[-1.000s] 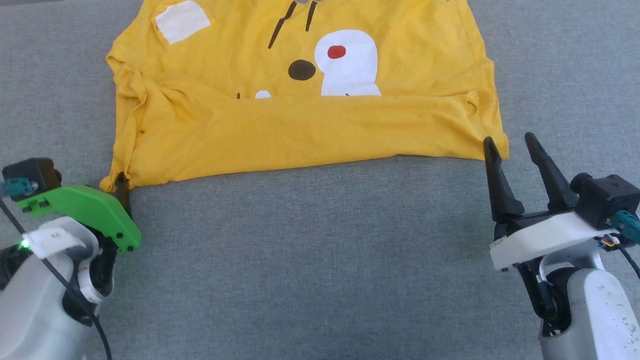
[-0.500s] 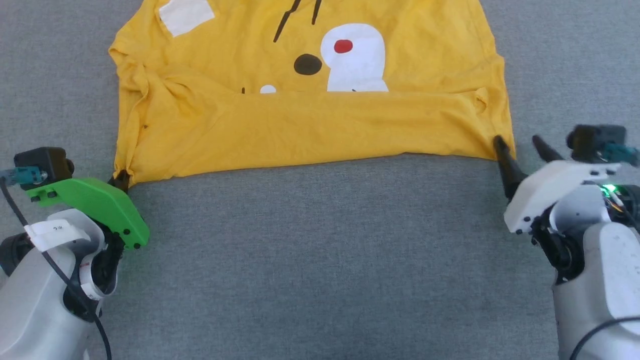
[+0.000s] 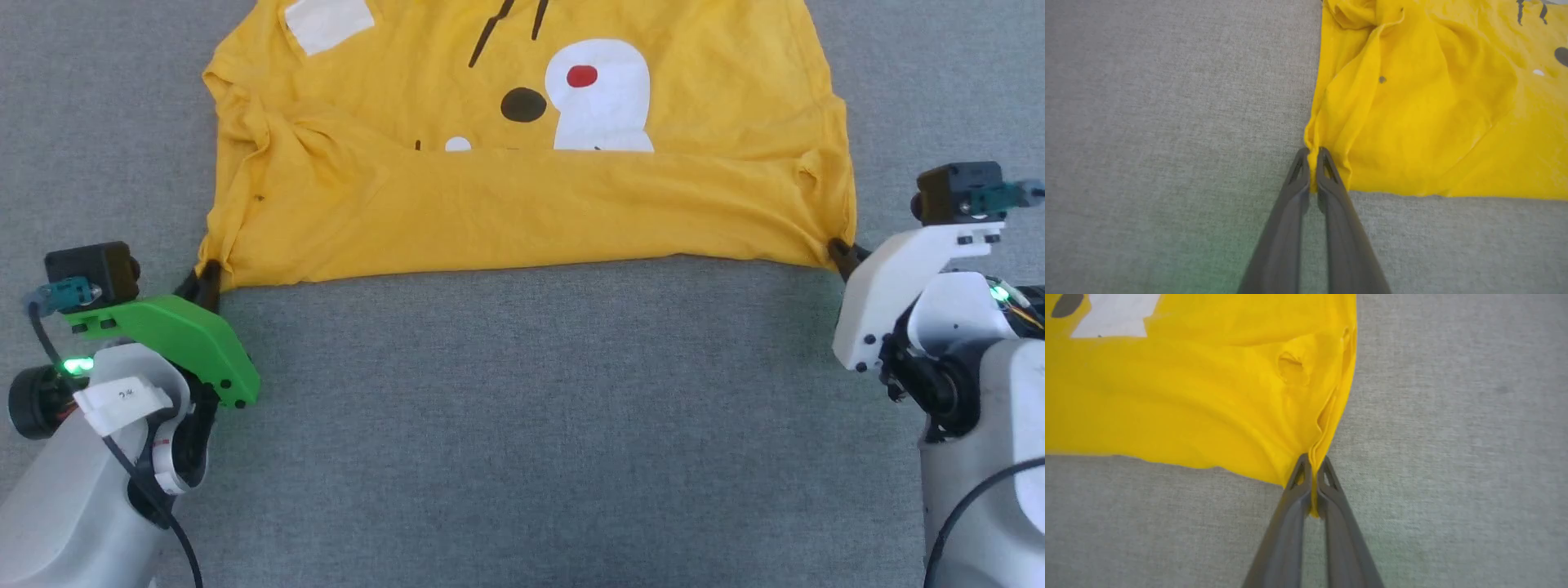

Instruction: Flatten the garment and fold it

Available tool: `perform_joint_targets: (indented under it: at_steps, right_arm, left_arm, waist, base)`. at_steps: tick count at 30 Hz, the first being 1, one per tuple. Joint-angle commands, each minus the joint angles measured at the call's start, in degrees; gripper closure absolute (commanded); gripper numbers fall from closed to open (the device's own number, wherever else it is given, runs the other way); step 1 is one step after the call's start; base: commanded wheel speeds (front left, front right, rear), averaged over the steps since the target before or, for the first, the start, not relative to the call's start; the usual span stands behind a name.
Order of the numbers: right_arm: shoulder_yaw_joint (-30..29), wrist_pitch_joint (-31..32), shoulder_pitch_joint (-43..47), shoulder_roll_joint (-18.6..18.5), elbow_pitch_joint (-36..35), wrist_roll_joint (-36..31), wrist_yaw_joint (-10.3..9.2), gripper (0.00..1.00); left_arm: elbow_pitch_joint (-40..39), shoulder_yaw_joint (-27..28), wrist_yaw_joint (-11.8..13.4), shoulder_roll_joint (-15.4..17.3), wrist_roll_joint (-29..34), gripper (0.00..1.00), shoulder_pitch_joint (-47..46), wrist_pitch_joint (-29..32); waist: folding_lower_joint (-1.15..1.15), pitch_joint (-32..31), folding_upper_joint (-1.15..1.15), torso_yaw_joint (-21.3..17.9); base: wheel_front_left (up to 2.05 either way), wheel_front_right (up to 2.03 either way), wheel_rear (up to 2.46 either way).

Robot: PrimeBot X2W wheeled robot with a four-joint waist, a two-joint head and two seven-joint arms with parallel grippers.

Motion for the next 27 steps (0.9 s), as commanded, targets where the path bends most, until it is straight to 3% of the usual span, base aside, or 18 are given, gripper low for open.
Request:
perform_joint_targets:
  at_steps: [1, 4, 7, 17, 24, 27]
  right_arm:
    - [-0.05, -1.37, 1.37, 0.05, -1.50, 0.68, -0.08, 1.00]
    - [-0.09, -3.97, 3.64, 0.06, -5.19, 1.65, -0.08, 1.00]
    - [-1.55, -5.83, 8.34, 0.06, -10.26, 2.41, -0.08, 1.00]
    - [-6.11, -2.36, 18.50, 0.06, -14.67, 4.11, -0.08, 1.00]
    - [-7.30, 0.51, 22.24, 0.06, -10.21, 3.99, -0.08, 1.00]
    - [-6.73, 0.30, 22.56, 0.06, -6.22, 4.40, -0.08, 1.00]
  left_arm:
    - [0.16, 0.21, -0.02, 0.28, 1.21, 1.00, 0.13, -1.48]
    - [-1.35, 0.83, 1.01, 1.67, 2.60, 1.00, 1.62, -3.37]
    - [-5.82, 1.76, 3.96, 4.51, 3.46, 1.00, 6.57, -3.26]
    - [-15.77, 1.45, 9.91, 7.82, 1.82, 1.00, 19.71, 1.39]
    - [-15.97, -1.01, 9.23, 6.24, -0.82, 1.00, 23.25, 4.06]
    - [-13.34, -2.20, 7.18, 4.83, -0.98, 1.00, 22.39, 3.19]
  waist:
    - [0.00, -0.93, 0.00, 0.21]
    - [0.00, -2.49, 0.00, 0.31]
    - [0.00, -4.63, 0.00, 0.50]
    - [0.00, -5.84, 0.00, 1.12]
    - [0.00, -5.45, 0.00, 1.34]
    - [0.00, -5.20, 0.00, 1.39]
  base:
    - [0.00, 0.00, 0.00]
    - [0.00, 0.00, 0.00]
    - [0.00, 0.00, 0.00]
    - [0.00, 0.00, 0.00]
    - [0.00, 0.00, 0.00]
    - [0.00, 0.00, 0.00]
